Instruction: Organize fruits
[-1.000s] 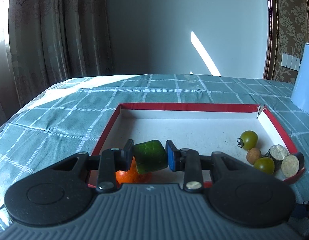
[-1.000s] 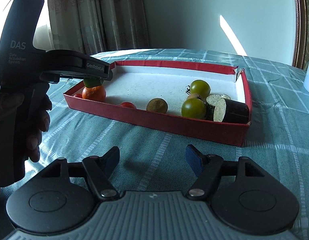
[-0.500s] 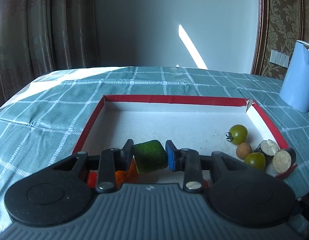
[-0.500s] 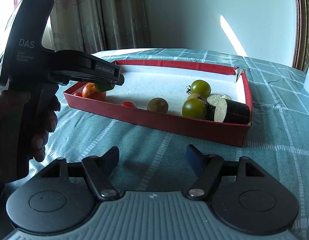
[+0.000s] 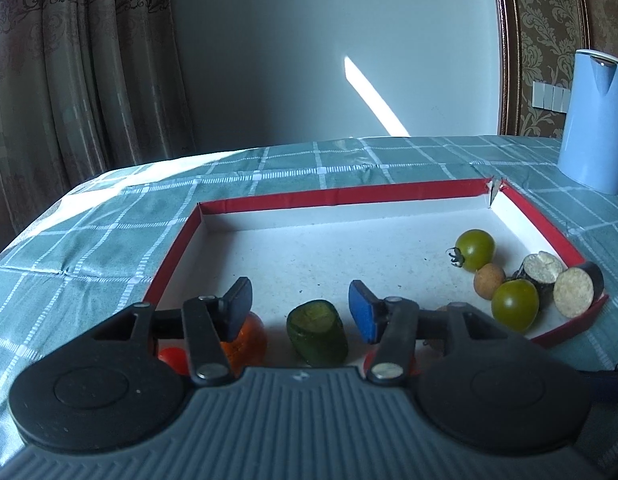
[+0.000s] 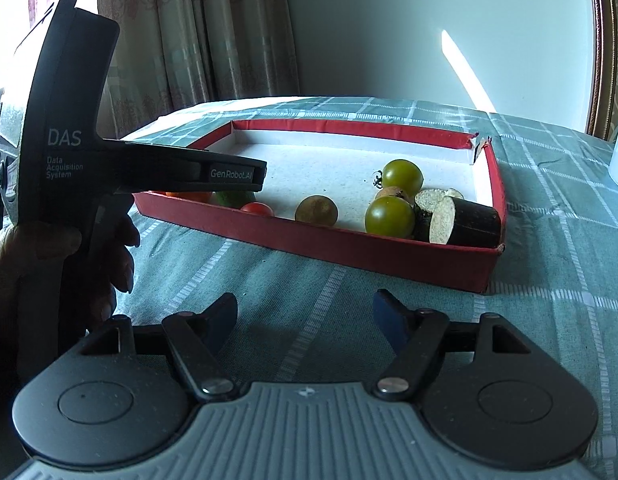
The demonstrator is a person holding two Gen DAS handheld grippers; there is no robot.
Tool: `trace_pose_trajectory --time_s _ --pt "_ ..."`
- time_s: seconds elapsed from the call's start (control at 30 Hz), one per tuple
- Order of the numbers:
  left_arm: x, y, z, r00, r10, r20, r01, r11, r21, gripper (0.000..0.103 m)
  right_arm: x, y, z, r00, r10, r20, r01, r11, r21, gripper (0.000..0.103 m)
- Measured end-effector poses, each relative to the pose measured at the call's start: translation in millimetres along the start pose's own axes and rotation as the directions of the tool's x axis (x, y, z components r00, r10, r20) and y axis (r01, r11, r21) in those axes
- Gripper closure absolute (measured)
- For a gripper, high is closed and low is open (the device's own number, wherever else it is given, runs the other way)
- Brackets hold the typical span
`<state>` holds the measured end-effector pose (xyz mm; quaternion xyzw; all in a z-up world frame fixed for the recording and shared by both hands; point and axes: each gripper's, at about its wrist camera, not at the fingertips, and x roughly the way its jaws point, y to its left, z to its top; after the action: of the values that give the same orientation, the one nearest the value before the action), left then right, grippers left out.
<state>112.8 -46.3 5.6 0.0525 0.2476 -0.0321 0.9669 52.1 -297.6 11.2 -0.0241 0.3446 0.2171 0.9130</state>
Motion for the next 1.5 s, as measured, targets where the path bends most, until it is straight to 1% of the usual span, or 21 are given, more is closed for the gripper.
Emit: trace_pose_trajectory --time_s 0.07,0.1,0.13,0.17,0.2,0.23,0.27,0.33,0.47,0.57,0.63,0.77,0.87,0.97,1.03,1.17,1.23,1.33,1.5 --pt "-5.0 -1.2 -0.5 1.0 -0.017 0.002 0.017 1.0 -0.002 0.044 0.5 0.5 -0.1 1.0 0.004 -0.002 -0.004 1.0 -0.005 0.026" --pt "-9.0 -2.2 -0.9 1.0 -0.026 0.005 0.026 1.0 -0.006 0.042 0.6 0.5 -0.1 1.0 0.004 -0.003 -0.004 1.0 -0.006 0.025" --pt "-13.4 -3.0 -1.3 0.999 -0.03 0.012 0.03 0.999 -0.01 0.034 0.7 0.7 -0.2 1.0 0.005 -0.003 -0.005 1.0 -0.006 0.025" --pt "-18.7 -4.0 -1.8 1.0 -0.015 0.024 0.015 1.0 -0.014 0.015 0.5 0.5 -0.3 1.0 0.006 -0.003 -0.006 1.0 -0.006 0.025" --pt "-24.2 -4.2 -2.7 0.999 0.002 0.046 -0.001 1.0 -0.016 0.008 0.2 0.2 -0.3 1.0 0.009 -0.002 -0.009 1.0 -0.003 0.025" --pt "-32.7 -4.3 -4.1 0.996 0.017 0.084 -0.015 1.0 -0.016 0.005 0.0 -0.4 -0.3 1.0 0.011 -0.002 -0.011 1.0 -0.001 0.025" --pt "-39.2 -4.3 -4.5 0.995 0.018 0.1 -0.018 1.0 -0.009 0.005 -0.1 -1.0 -0.3 1.0 0.013 -0.001 -0.013 1.0 0.002 0.025" --pt "-49.9 -3.2 -5.6 0.994 0.018 0.11 -0.017 1.0 -0.007 0.005 -0.6 -1.5 -0.3 1.0 0.013 0.001 -0.013 1.0 0.005 0.025" --pt "-68.1 3.2 -12.3 0.993 0.027 0.111 -0.022 0.999 -0.045 0.001 -3.5 -3.5 -0.7 0.999 -0.047 0.013 0.046 0.998 0.037 0.018" --pt "-75.5 11.4 -21.4 0.996 0.042 0.076 -0.035 0.995 -0.098 0.0 -10.1 -9.7 -2.7 0.994 -0.094 0.047 0.088 0.99 0.113 0.018" --pt "-77.6 18.3 -27.8 0.998 0.055 0.043 -0.048 0.988 -0.147 0.0 -15.4 -10.7 -4.7 0.988 -0.14 0.069 0.127 0.979 0.162 0.018" --pt "-77.0 28.5 -40.4 0.998 0.055 -0.023 -0.058 0.975 -0.213 0.0 -24.5 -2.6 -6.9 0.966 -0.232 0.113 0.208 0.959 0.194 0.018" --pt "-78.1 30.3 -47.8 0.997 0.061 -0.049 -0.07 0.973 -0.219 0.0 -24.4 5.8 -5.8 0.956 -0.268 0.122 0.243 0.952 0.187 0.018" --pt "-82.6 28.9 -52.6 0.997 0.073 -0.039 -0.079 0.977 -0.201 0.0 -23.3 14.0 -4.9 0.948 -0.29 0.133 0.266 0.948 0.174 0.018" --pt "-84.6 27.2 -53.4 0.994 0.103 -0.027 -0.107 0.976 -0.191 0.0 -22.2 18.0 -3.4 0.944 -0.301 0.138 0.278 0.946 0.166 0.018" --pt "-83.2 30.1 -52.7 0.996 0.081 -0.03 -0.086 0.976 -0.201 0.0 -24.8 22.5 -3.8 0.931 -0.329 0.158 0.303 0.939 0.164 0.018" --pt "-84.0 28.9 -52.4 0.996 0.083 -0.023 -0.086 0.977 -0.196 0.0 -27.3 23.5 -4.1 0.925 -0.338 0.175 0.311 0.936 0.168 0.018" --pt "-85.2 27.5 -51.8 0.996 0.092 -0.012 -0.092 0.977 -0.191 0.0 -26.9 23.1 -3.1 0.92 -0.347 0.181 0.318 0.933 0.17 0.018" --pt "-82.1 28.4 -51.6 0.996 0.085 -0.028 -0.088 0.978 -0.191 0.0 -26.1 21.2 -1.7 0.922 -0.34 0.187 0.309 0.935 0.176 0.018"
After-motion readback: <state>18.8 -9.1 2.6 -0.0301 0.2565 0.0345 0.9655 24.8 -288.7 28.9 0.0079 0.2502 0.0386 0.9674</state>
